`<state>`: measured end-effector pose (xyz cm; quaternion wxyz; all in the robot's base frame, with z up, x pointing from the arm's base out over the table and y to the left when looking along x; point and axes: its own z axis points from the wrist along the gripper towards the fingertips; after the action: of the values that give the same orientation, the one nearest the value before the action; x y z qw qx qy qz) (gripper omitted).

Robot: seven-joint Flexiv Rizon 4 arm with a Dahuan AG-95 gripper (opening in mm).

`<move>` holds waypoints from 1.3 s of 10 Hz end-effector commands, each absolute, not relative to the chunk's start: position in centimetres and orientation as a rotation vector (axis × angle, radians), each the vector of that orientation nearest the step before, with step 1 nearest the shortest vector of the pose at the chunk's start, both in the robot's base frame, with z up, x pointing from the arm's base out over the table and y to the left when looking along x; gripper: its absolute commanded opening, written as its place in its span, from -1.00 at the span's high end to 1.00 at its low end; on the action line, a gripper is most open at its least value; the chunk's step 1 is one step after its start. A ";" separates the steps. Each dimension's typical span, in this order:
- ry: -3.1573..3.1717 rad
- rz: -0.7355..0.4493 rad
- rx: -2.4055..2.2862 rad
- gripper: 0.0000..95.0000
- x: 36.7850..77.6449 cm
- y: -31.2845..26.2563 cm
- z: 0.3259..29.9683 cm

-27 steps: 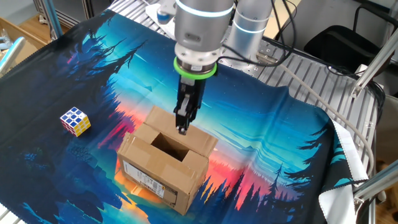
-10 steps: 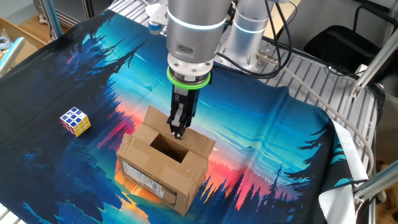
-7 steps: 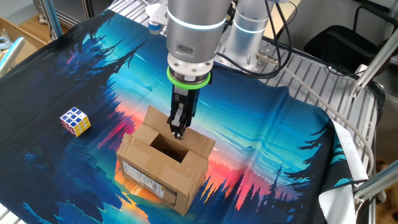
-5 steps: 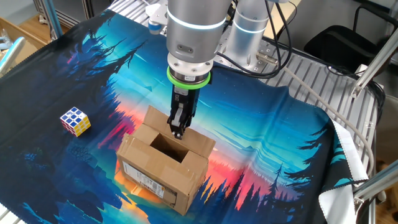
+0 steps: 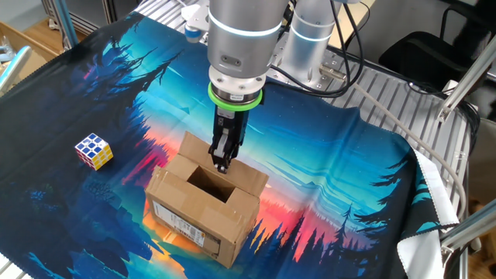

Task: Cover the box

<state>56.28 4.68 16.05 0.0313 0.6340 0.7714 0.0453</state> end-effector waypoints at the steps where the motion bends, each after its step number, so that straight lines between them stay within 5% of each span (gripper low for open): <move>1: 2.349 0.016 2.064 0.60 62.5 6.2 18.9; 2: 2.351 0.019 2.066 0.20 62.5 6.2 18.9; 13: 2.357 0.040 2.066 0.20 62.5 6.2 18.7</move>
<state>62.98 6.19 18.54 0.0003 0.6593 0.7518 0.0111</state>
